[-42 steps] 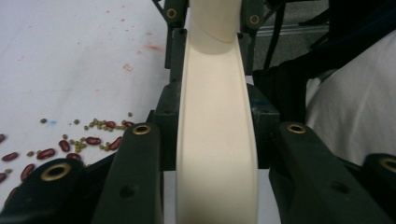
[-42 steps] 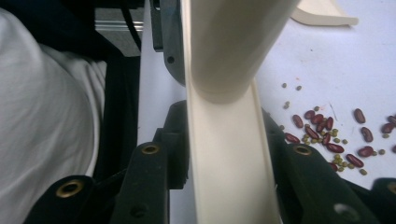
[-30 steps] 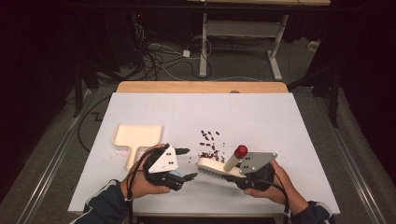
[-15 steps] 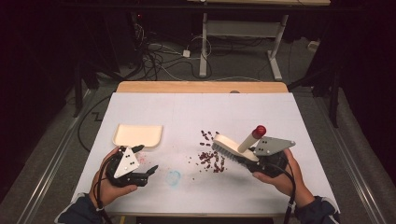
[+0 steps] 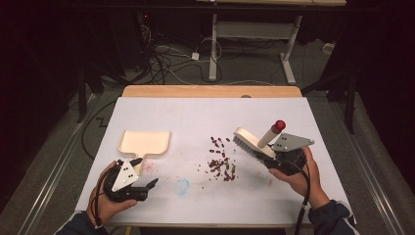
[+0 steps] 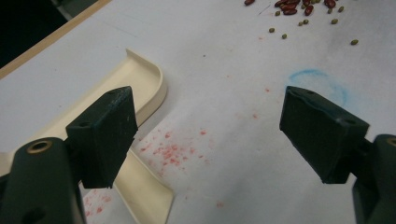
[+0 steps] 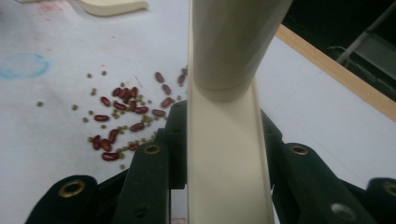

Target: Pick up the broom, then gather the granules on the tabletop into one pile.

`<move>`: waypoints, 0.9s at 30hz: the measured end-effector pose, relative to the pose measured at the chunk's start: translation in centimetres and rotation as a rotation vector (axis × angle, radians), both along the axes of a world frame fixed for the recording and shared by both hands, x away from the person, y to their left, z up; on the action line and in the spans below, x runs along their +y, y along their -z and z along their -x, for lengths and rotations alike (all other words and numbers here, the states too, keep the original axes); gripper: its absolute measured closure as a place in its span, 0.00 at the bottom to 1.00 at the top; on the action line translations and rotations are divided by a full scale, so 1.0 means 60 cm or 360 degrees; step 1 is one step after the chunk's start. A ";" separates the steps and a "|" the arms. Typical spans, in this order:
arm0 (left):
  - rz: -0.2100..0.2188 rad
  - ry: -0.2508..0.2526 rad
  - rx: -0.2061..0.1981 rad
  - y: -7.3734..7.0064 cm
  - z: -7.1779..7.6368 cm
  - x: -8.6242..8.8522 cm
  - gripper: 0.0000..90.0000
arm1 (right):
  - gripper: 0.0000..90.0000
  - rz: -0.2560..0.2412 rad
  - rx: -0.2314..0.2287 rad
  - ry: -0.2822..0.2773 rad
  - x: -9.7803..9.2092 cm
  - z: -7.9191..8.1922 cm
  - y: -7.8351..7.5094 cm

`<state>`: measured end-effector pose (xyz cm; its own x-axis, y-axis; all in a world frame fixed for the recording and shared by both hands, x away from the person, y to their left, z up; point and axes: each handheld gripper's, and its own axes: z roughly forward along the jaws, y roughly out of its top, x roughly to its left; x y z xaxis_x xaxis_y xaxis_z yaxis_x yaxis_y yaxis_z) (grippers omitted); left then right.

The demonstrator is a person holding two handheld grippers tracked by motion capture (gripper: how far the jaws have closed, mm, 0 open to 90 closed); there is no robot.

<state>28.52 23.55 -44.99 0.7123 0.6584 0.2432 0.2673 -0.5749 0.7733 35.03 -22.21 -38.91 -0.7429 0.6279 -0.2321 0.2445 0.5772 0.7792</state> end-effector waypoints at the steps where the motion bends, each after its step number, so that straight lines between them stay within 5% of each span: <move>1: -0.0002 0.0003 0.0000 0.000 0.001 0.000 0.20 | 0.75 0.0014 -0.0011 0.0017 0.000 -0.004 0.002; 10: -0.0002 0.0008 0.0028 0.005 -0.006 -0.007 0.20 | 0.75 0.0062 -0.0051 0.0116 0.010 -0.078 0.012; 13: -0.0025 0.0023 0.0038 0.008 -0.007 -0.011 0.20 | 0.75 0.0116 -0.0070 0.0155 0.032 -0.112 0.028; 16: -0.0033 0.0034 0.0042 0.009 -0.005 -0.013 0.20 | 0.75 0.0275 -0.0119 0.0152 0.076 -0.151 0.048; 19: -0.0025 0.0040 0.0043 0.010 -0.005 -0.013 0.20 | 0.75 0.0356 -0.0158 0.0120 0.106 -0.168 0.056; 27: -0.0054 0.0064 0.0064 0.013 -0.007 -0.017 0.20 | 0.75 0.0357 -0.0181 0.0073 0.149 -0.196 0.080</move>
<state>28.94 22.52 -45.78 0.7477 0.6208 0.2357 0.2738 -0.6116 0.7423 46.81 -13.30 -43.69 -0.6761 0.5838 -0.4496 0.1925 0.7289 0.6570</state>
